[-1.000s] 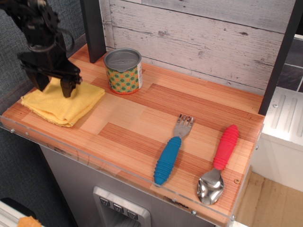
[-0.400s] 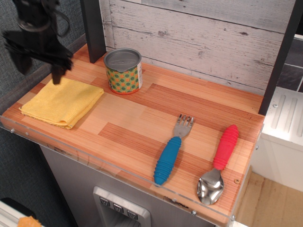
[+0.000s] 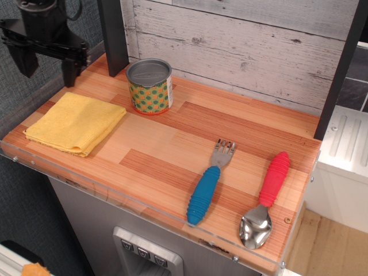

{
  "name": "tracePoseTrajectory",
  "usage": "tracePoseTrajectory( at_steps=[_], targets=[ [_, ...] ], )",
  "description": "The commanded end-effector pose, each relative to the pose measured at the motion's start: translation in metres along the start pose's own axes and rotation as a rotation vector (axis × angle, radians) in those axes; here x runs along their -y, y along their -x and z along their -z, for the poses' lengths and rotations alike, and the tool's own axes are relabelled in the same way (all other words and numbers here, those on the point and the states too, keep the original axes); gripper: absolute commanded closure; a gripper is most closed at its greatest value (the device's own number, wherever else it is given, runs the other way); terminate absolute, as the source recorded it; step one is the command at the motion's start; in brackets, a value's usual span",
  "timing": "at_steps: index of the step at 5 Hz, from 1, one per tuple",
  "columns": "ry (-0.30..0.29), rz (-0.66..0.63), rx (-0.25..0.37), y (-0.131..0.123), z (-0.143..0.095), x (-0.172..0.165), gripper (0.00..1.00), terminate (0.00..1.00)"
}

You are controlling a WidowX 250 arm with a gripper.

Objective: Slide the rag all the way into the corner.

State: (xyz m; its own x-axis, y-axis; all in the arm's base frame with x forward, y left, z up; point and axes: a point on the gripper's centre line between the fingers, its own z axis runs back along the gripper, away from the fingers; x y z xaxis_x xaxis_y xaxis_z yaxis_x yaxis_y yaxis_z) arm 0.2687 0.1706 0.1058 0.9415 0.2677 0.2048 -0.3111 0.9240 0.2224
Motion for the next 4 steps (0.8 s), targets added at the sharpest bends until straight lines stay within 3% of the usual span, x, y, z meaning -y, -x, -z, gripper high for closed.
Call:
tracePoseTrajectory(
  at_steps=[1, 3, 4],
  targets=[
    [0.063, 0.055, 0.005, 0.002, -0.039, 0.045, 0.00, 0.00],
    [0.107, 0.059, 0.001, 0.027, -0.060, 0.113, 0.00, 0.00],
    [0.178, 0.091, -0.045, 0.038, -0.073, 0.147, 0.00, 0.00]
  ],
)
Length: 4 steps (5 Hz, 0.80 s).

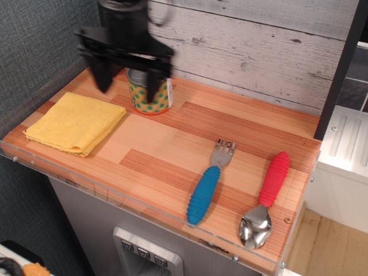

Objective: Slide the rag all the way into the corner.

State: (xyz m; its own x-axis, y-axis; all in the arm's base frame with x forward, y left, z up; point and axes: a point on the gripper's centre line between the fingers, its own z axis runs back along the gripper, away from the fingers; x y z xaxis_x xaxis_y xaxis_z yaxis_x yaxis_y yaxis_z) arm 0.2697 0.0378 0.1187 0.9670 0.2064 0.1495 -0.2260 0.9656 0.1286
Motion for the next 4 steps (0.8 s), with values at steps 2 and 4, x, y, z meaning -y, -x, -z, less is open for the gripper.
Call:
tracePoseTrajectory(
  at_steps=[2, 4],
  targets=[
    [0.059, 0.053, -0.014, 0.015, -0.026, 0.077, 0.00, 0.00],
    [0.059, 0.053, -0.014, 0.015, -0.026, 0.077, 0.00, 1.00]
  ],
)
